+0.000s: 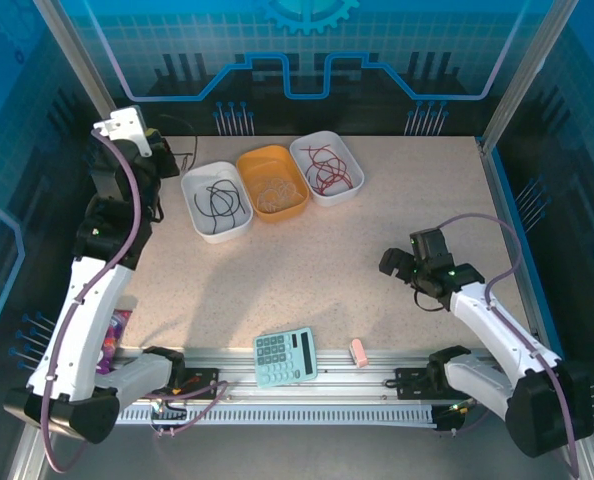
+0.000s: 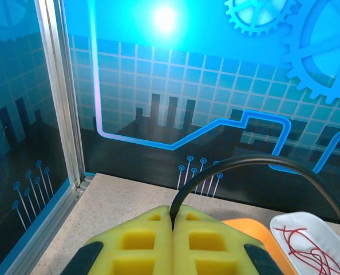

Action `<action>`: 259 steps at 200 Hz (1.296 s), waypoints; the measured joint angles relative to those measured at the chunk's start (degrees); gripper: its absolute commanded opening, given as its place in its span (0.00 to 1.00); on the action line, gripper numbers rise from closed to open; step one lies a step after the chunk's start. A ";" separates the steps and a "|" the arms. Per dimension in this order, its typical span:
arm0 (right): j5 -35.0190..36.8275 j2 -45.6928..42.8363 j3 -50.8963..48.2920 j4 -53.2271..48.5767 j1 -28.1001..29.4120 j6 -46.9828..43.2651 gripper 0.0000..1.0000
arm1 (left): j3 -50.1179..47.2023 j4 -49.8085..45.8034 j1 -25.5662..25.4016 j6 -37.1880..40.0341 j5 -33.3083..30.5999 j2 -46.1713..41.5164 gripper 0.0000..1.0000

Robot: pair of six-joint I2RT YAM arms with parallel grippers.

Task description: Untangle the cables

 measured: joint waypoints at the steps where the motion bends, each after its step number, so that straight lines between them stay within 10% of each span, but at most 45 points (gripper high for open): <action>1: -0.07 0.09 0.00 0.07 0.00 0.00 1.00 | 0.00 0.02 0.07 0.00 0.09 0.02 0.00; 259: -0.15 -1.18 1.49 -0.39 0.00 0.17 1.00 | -2.84 -0.04 4.96 1.75 6.45 35.85 0.00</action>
